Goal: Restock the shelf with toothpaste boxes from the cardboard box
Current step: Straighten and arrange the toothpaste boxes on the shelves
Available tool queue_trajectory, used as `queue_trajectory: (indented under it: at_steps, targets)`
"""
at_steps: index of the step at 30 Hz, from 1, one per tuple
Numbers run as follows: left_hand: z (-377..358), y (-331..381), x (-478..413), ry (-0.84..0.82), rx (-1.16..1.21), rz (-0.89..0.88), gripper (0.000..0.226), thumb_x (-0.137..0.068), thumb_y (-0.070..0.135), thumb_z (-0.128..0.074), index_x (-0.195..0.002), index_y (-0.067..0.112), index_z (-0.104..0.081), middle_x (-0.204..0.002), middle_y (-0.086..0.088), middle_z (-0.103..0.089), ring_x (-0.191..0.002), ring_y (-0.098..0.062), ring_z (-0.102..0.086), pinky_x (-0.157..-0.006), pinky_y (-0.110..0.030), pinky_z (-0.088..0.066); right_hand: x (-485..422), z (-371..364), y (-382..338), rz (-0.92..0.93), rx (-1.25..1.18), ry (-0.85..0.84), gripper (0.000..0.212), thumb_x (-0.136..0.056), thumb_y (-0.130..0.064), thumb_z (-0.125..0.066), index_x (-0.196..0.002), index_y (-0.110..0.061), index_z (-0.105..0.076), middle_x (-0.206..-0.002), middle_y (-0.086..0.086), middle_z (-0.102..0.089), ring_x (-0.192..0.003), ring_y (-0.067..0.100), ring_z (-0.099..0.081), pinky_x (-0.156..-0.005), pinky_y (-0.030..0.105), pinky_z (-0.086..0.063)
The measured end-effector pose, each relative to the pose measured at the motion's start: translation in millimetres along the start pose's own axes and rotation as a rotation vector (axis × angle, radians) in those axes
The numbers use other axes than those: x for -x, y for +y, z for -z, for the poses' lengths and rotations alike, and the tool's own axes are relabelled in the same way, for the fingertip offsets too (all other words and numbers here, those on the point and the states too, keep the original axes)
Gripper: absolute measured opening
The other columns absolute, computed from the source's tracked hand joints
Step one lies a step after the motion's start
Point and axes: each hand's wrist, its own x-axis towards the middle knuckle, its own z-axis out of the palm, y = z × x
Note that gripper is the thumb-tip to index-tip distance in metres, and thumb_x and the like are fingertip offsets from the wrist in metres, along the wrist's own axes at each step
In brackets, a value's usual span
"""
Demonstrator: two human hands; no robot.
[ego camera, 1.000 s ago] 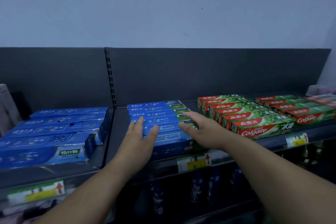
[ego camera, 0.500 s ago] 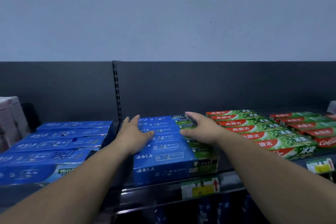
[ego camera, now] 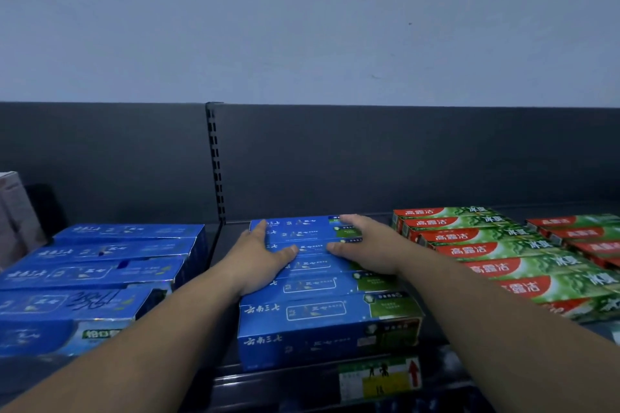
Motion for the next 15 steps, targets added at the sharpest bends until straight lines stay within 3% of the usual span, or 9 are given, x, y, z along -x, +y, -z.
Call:
queue_trajectory:
  at_steps: [8,12,14,15]
  targets:
    - [0,3,5,0.077,0.110,0.009,0.082,-0.090,0.052,-0.055,-0.154,0.023,-0.012,-0.158,0.001,-0.023,-0.137,-0.020,-0.036,-0.108,-0.030,-0.034,11,-1,-2,-0.017,-0.106,0.037,0.080,-0.087,-0.053,-0.064,-0.153,-0.032,-0.023,-0.157,-0.001,-0.028,-0.136,0.022,-0.040,-0.106,0.034,-0.040]
    - [3,7,32,0.158,0.214,-0.011,0.070,-0.096,0.046,-0.048,-0.153,0.022,-0.016,-0.136,0.007,-0.049,-0.096,-0.013,-0.060,-0.081,-0.024,-0.047,28,5,-6,0.028,-0.088,0.064,0.081,-0.087,-0.055,-0.062,-0.154,-0.033,-0.021,-0.160,-0.003,-0.023,-0.140,0.021,-0.034,-0.106,0.033,-0.037]
    - [3,3,49,0.178,0.256,-0.036,0.065,-0.097,0.045,-0.046,-0.152,0.024,-0.019,-0.145,0.006,-0.041,-0.095,-0.010,-0.059,-0.079,-0.023,-0.047,44,8,-12,0.071,-0.025,0.049,0.082,-0.085,-0.058,-0.063,-0.153,-0.037,-0.022,-0.162,-0.007,-0.017,-0.143,0.019,-0.030,-0.109,0.034,-0.035]
    - [2,0,58,0.190,0.254,-0.054,0.064,-0.097,0.045,-0.046,-0.152,0.025,-0.021,-0.151,0.006,-0.035,-0.104,-0.011,-0.058,-0.086,-0.025,-0.047,54,8,-14,0.103,0.020,0.030,0.082,-0.084,-0.060,-0.063,-0.152,-0.039,-0.023,-0.162,-0.010,-0.014,-0.144,0.017,-0.027,-0.112,0.034,-0.032]
